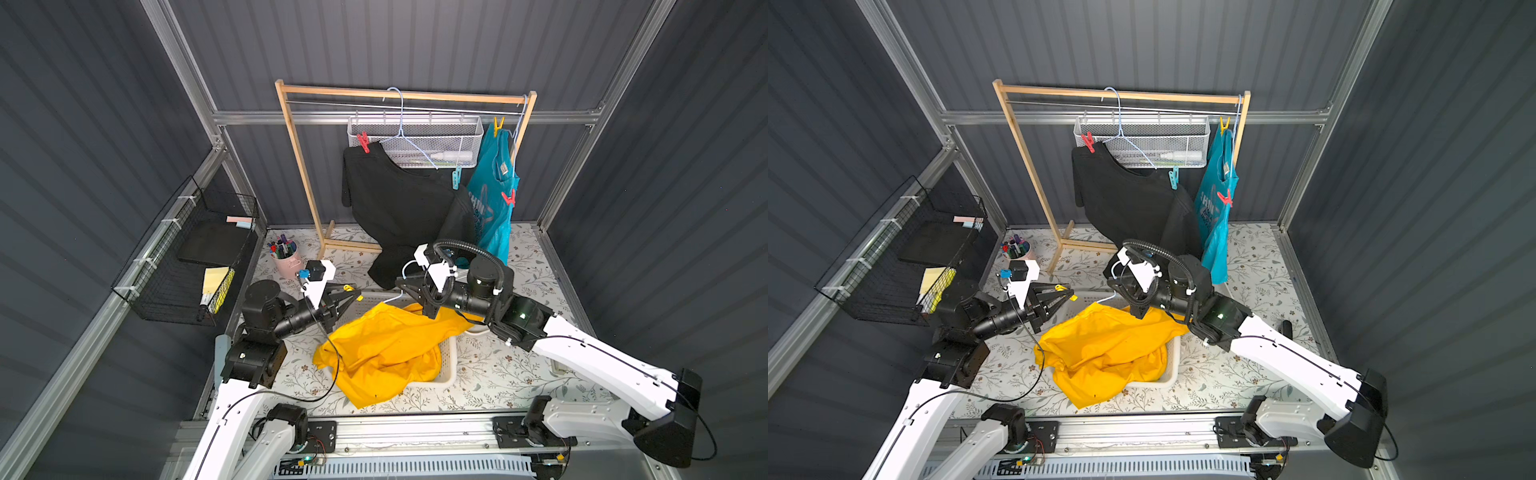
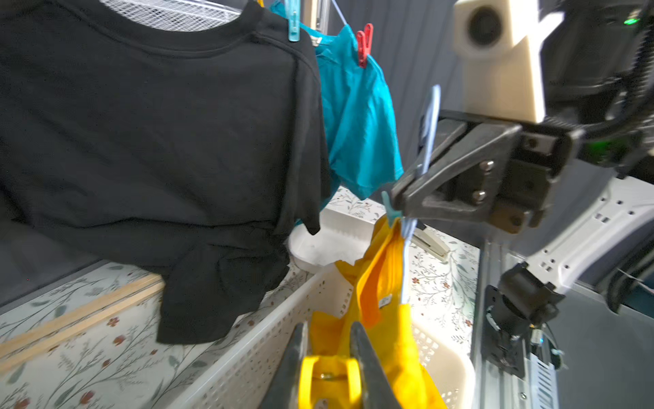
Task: Remove the clothespins securing t-shirts to the hanger
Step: Remove the clothespin from the hanger, then place the hanger in the basket.
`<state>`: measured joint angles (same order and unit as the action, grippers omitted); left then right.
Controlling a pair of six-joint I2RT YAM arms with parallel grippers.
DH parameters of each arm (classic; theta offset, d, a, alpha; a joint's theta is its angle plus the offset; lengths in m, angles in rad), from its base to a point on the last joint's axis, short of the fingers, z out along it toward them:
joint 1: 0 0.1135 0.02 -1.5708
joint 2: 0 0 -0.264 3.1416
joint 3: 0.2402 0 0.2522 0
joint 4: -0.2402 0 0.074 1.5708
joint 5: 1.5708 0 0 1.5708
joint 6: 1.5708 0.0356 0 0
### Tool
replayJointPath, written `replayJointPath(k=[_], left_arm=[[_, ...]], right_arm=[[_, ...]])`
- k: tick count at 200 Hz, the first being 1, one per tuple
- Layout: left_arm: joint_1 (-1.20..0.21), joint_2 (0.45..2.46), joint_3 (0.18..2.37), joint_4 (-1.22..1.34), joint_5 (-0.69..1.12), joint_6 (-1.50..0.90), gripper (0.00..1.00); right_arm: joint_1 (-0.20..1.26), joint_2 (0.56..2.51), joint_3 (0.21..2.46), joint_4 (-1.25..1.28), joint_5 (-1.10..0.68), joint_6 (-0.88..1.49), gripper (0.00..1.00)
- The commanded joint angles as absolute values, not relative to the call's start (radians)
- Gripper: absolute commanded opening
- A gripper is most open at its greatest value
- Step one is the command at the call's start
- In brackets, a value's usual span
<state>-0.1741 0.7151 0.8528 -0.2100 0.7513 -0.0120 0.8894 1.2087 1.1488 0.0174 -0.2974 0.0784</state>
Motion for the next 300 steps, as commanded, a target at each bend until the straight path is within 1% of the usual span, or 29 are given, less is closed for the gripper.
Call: replayJointPath(k=[1, 30, 32, 38, 60, 66, 98, 129, 134, 156, 179, 202, 212, 219, 232, 243, 277, 300], left_arm=[[-0.176, 0.674, 0.901, -0.252, 0.618, 0.011, 0.00], [-0.176, 0.680, 0.947, -0.324, 0.591, 0.045, 0.00], [-0.176, 0.681, 0.949, -0.328, 0.589, 0.047, 0.00], [-0.177, 0.681, 0.957, -0.339, 0.583, 0.051, 0.00], [-0.176, 0.664, 0.971, -0.362, 0.534, 0.057, 0.00], [-0.176, 0.659, 0.973, -0.367, 0.519, 0.060, 0.00], [-0.176, 0.642, 0.993, -0.397, 0.482, 0.076, 0.00], [-0.176, 0.629, 0.986, -0.412, 0.476, 0.097, 0.00], [-0.176, 0.626, 0.981, -0.413, 0.474, 0.097, 0.00], [-0.176, 0.609, 0.963, -0.405, 0.478, 0.099, 0.00], [-0.176, 0.604, 0.954, -0.400, 0.490, 0.103, 0.00], [-0.176, 0.606, 0.941, -0.384, 0.524, 0.147, 0.01], [-0.176, 0.607, 0.932, -0.371, 0.540, 0.150, 0.03], [-0.176, 0.610, 0.924, -0.360, 0.551, 0.144, 0.03], [-0.176, 0.616, 0.914, -0.350, 0.575, 0.138, 0.04], [-0.176, 0.621, 0.904, -0.342, 0.606, 0.140, 0.04], [-0.176, 0.639, 0.866, -0.274, 0.628, 0.115, 0.05], [-0.176, 0.652, 0.865, -0.260, 0.629, 0.110, 0.05]], right_arm=[[0.919, 1.255, 1.199, 0.062, -0.346, 0.070, 0.00], [0.987, 1.327, 1.279, 0.024, -0.327, 0.007, 0.00], [0.991, 1.333, 1.286, 0.018, -0.298, 0.003, 0.00], [1.001, 1.350, 1.305, 0.007, -0.289, 0.000, 0.00], [1.009, 1.384, 1.324, 0.044, -0.305, 0.046, 0.00], [1.011, 1.389, 1.320, 0.063, -0.346, 0.057, 0.00], [1.015, 1.406, 1.318, 0.118, -0.369, 0.095, 0.00], [1.015, 1.414, 1.262, 0.137, -0.327, 0.087, 0.00], [1.015, 1.415, 1.244, 0.142, -0.276, 0.086, 0.00], [1.014, 1.415, 1.164, 0.163, -0.218, 0.078, 0.00], [1.014, 1.429, 1.102, 0.201, -0.203, 0.098, 0.00], [1.014, 1.468, 1.089, 0.219, -0.209, 0.131, 0.00], [1.014, 1.483, 1.088, 0.222, -0.205, 0.143, 0.04], [1.014, 1.495, 1.085, 0.228, -0.204, 0.149, 0.08], [1.012, 1.516, 1.075, 0.250, -0.199, 0.164, 0.12], [1.008, 1.538, 1.070, 0.280, -0.198, 0.189, 0.18], [1.000, 1.589, 1.073, 0.314, -0.216, 0.230, 0.27], [0.988, 1.584, 1.054, 0.316, -0.207, 0.252, 0.40]])
